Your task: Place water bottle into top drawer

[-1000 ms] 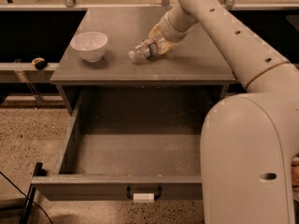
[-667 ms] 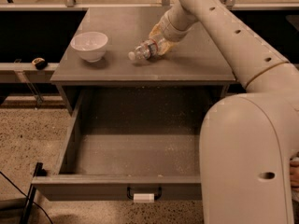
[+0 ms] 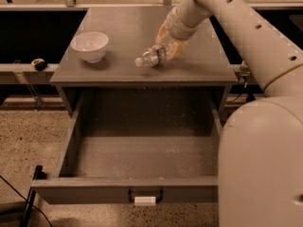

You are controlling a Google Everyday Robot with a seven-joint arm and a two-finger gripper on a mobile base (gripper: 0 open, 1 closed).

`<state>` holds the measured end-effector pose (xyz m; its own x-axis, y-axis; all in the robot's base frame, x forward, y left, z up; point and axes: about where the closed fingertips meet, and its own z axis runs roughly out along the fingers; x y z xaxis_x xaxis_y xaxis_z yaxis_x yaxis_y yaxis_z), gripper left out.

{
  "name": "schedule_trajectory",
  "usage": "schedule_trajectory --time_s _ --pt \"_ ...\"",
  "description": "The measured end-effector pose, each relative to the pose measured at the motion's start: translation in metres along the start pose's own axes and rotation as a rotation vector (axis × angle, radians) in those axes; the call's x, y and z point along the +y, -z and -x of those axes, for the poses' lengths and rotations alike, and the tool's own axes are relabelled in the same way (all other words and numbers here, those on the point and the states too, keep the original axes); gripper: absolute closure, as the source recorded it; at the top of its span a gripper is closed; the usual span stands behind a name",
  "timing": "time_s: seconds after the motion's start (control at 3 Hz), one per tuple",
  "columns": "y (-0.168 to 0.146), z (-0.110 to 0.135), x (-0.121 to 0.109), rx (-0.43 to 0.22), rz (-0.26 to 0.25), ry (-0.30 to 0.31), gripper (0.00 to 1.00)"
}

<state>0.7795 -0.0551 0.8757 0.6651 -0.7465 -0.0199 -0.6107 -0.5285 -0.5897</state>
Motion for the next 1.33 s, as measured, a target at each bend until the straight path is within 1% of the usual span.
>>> schedule_trajectory --time_s 0.33,0.67,1.0,1.33 --pt "0.046 0.025 0.018 -0.027 0.026 0.021 0.73" --pt "0.08 0.046 0.046 -0.028 0.035 -0.034 0.9" --pt "0.09 0.091 0.06 0.007 0.059 -0.085 1.0" --pt "0.069 0.136 0.096 0.015 0.158 -0.12 1.0"
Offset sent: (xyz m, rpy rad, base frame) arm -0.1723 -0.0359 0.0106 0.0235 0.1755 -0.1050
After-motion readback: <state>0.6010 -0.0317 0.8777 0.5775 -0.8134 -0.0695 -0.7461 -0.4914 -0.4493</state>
